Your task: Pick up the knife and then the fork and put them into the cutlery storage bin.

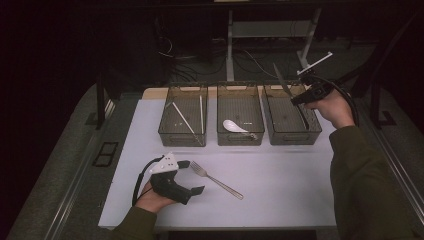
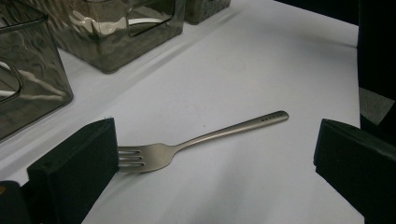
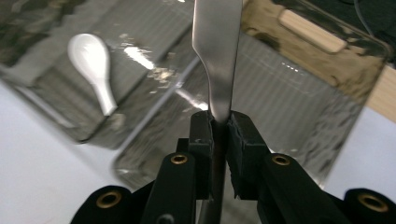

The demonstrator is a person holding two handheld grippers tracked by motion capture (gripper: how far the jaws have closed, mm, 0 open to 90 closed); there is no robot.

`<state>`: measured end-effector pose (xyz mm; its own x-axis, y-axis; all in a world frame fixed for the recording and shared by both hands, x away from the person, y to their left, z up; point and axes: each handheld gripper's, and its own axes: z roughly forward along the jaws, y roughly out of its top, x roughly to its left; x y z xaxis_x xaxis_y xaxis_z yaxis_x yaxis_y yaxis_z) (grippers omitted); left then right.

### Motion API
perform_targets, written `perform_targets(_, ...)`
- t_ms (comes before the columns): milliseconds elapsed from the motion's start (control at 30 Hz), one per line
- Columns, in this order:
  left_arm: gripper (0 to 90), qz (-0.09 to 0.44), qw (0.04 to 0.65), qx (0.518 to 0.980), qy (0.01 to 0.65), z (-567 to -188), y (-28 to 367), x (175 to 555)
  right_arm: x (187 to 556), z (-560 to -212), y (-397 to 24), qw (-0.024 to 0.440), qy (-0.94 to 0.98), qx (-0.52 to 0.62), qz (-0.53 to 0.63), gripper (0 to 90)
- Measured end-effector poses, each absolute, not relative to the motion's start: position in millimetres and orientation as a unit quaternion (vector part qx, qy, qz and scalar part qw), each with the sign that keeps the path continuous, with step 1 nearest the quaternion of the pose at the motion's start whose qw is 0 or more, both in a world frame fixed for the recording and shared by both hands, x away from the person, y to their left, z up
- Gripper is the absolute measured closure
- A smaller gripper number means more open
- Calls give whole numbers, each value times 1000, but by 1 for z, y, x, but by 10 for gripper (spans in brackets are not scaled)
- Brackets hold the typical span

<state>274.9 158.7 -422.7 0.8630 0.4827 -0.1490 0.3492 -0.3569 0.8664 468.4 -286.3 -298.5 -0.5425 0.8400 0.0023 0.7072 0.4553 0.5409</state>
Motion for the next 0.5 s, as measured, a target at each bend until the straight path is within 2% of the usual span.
perform_targets(367, 0, 65, 509, 820, 254, -423, 159, 275, 487, -323, -299, 152, 832, 484, 225, 802)
perform_targets(500, 0, 65, 509, 821, 252, -423, 159, 275, 490, -335, -300, 140, 832, 490, 221, 802)
